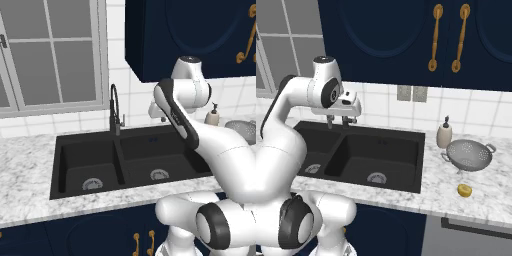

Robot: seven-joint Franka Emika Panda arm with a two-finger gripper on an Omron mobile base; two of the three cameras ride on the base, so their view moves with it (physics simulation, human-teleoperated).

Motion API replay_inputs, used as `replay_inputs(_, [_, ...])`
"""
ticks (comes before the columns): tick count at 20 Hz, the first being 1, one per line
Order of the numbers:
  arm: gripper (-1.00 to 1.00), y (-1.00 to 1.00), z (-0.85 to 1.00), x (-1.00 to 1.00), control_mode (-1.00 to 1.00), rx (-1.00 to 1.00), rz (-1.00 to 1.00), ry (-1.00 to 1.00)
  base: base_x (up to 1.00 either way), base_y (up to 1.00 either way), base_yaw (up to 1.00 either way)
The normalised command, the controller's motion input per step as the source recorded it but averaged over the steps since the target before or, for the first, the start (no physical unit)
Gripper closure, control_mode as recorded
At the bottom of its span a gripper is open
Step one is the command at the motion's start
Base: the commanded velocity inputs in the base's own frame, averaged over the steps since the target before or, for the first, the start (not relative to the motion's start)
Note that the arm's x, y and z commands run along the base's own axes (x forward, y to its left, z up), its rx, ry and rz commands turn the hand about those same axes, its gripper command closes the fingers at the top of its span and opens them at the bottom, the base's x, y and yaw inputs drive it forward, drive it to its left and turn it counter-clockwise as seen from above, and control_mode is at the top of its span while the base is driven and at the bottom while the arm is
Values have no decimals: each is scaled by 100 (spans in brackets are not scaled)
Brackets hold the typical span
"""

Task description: Put the colander in the sink, put the kiwi in the colander, and turn on the sink faucet and pour water over the colander.

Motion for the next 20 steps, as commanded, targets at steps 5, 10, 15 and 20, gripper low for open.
replay_inputs(5, [-100,-22,-3,-4,-100,0,-1,0,0,0,0])
replay_inputs(10, [-100,-79,-16,0,-100,0,-2,0,0,0,0])
replay_inputs(15, [-100,-85,-28,0,-100,-1,-6,0,0,0,0])
replay_inputs(20, [-100,-79,-32,2,-100,-6,-9,0,0,0,0])
